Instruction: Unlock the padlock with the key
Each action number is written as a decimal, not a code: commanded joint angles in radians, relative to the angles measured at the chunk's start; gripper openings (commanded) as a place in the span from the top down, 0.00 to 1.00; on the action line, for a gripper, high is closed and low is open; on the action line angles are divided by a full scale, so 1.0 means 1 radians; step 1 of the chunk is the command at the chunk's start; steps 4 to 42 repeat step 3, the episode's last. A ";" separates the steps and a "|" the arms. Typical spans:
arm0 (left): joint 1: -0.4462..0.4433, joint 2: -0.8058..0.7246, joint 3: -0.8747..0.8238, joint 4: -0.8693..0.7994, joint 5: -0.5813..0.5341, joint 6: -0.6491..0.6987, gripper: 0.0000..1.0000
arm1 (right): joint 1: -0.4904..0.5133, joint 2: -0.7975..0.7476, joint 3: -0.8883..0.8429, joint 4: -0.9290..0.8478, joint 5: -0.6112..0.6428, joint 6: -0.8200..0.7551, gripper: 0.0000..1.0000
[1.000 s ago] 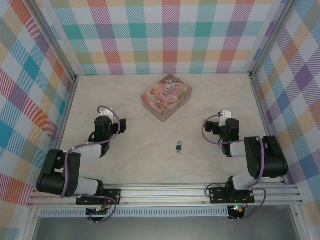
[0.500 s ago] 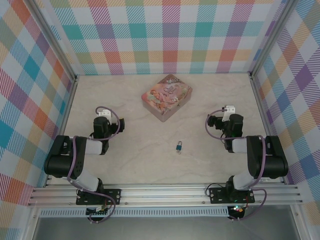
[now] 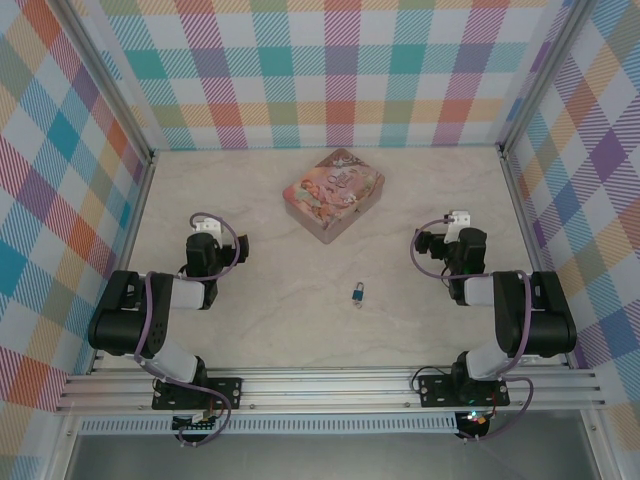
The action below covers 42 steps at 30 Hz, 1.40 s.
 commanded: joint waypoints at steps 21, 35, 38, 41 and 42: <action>0.010 0.001 0.007 0.032 0.010 -0.013 0.00 | 0.003 0.000 0.010 0.006 -0.022 0.004 0.00; 0.010 0.001 0.007 0.032 0.010 -0.013 0.00 | 0.003 0.000 0.010 0.006 -0.022 0.004 0.00; 0.010 0.001 0.007 0.032 0.010 -0.013 0.00 | 0.003 0.000 0.010 0.006 -0.022 0.004 0.00; 0.010 0.001 0.007 0.032 0.010 -0.013 0.00 | 0.003 0.000 0.010 0.006 -0.022 0.004 0.00; 0.010 0.001 0.007 0.032 0.010 -0.013 0.00 | 0.003 0.000 0.010 0.006 -0.022 0.004 0.00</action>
